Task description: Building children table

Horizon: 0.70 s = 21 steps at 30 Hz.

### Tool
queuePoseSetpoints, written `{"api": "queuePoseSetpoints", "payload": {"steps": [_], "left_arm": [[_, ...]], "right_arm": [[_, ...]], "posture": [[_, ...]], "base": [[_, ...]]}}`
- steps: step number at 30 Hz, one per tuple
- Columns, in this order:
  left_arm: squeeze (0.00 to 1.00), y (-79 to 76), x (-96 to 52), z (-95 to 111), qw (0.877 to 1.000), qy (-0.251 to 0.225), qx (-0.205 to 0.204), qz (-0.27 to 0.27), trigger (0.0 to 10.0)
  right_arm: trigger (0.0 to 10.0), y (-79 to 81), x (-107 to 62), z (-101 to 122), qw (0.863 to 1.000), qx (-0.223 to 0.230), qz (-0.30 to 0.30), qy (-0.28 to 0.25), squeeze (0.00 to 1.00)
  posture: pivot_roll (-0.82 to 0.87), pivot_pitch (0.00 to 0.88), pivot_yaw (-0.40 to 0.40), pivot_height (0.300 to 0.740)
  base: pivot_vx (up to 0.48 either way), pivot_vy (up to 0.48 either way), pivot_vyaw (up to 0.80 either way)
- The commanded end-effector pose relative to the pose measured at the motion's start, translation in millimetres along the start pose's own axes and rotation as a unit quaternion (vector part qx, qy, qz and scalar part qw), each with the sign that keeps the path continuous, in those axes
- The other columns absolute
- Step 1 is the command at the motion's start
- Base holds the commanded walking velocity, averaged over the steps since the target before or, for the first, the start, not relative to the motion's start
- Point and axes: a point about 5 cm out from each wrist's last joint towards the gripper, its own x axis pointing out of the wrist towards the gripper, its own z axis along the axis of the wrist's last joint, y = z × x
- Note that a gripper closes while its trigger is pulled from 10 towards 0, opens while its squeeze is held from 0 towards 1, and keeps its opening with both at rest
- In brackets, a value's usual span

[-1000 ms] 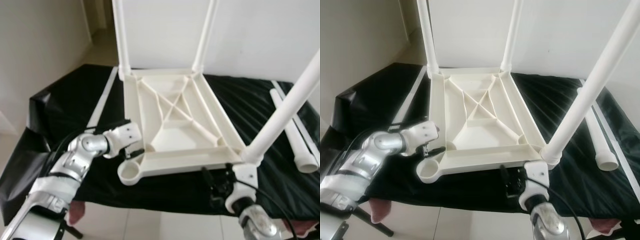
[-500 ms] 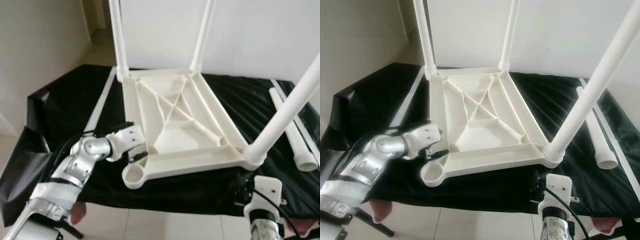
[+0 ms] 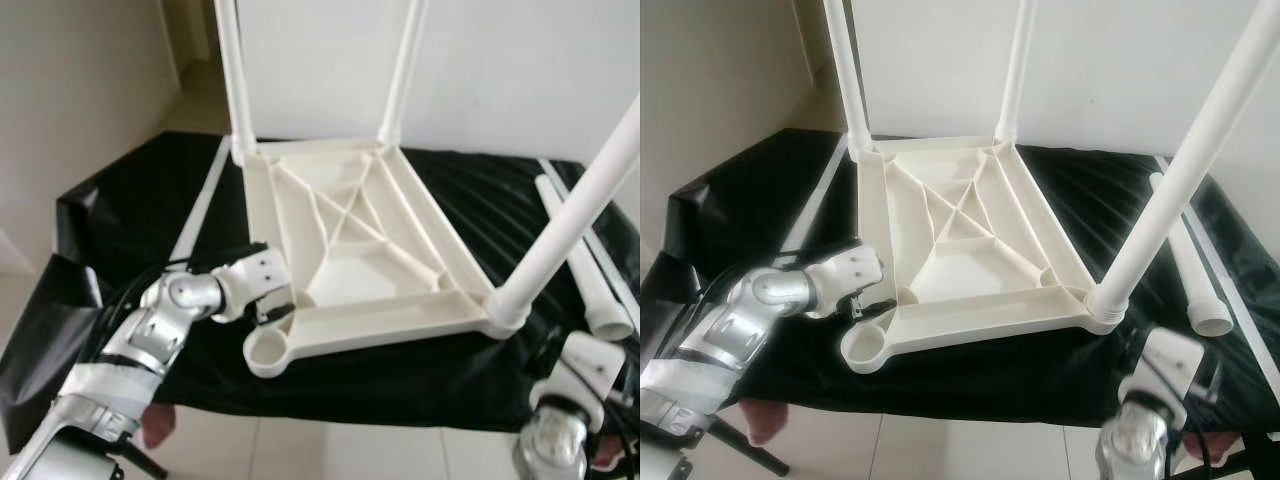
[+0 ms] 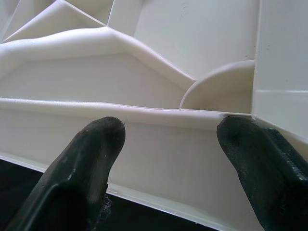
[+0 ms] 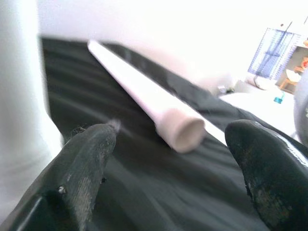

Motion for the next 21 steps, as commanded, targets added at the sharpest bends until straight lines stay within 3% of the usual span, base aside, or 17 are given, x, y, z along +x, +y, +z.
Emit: {"api": "queuePoseSetpoints", "payload": {"steps": [1, 8, 13, 19, 21], "left_arm": [[0.0, -9.1, 1.3, 9, 0.996, -0.012, 0.013, -0.086, 10.0], [0.0, -15.5, -2.5, 10, 0.993, -0.016, 0.009, -0.119, 10.0], [0.0, -29.5, -3.1, 12, 0.986, -0.015, 0.02, -0.164, 10.0], [0.0, -36.9, -3.8, 17, 0.981, -0.021, 0.027, -0.192, 10.0], [0.0, -42.5, -2.1, 23, 0.977, -0.03, 0.035, -0.207, 10.0]], "right_arm": [[10.0, 1.7, -3.2, -8, 1.0, -0.001, -0.011, 0.017, 0.0], [10.0, 9.4, 2.2, -6, 0.999, 0.018, -0.038, 0.014, 0.0], [10.0, 14.6, 15.8, -4, 0.997, 0.032, -0.069, 0.003, 0.0], [10.0, 19.5, 25.5, -3, 0.996, 0.042, -0.075, -0.001, 0.0], [10.0, 28.2, 35.2, -1, 0.997, 0.056, -0.054, -0.001, 0.0]], "posture": [[0.03, 0.0, -0.022, 0.74], [0.05, 0.0, -0.008, 0.74], [0.05, 0.0, 0.004, 0.74], [0.06, 0.0, 0.012, 0.74], [0.06, 0.0, 0.017, 0.74]], "base": [[0.0, 0.0, 0.0], [0.0, 0.0, 0.0], [0.0, 0.0, 0.0], [0.0, 0.0, 0.0], [0.0, 0.0, 0.0]]}}
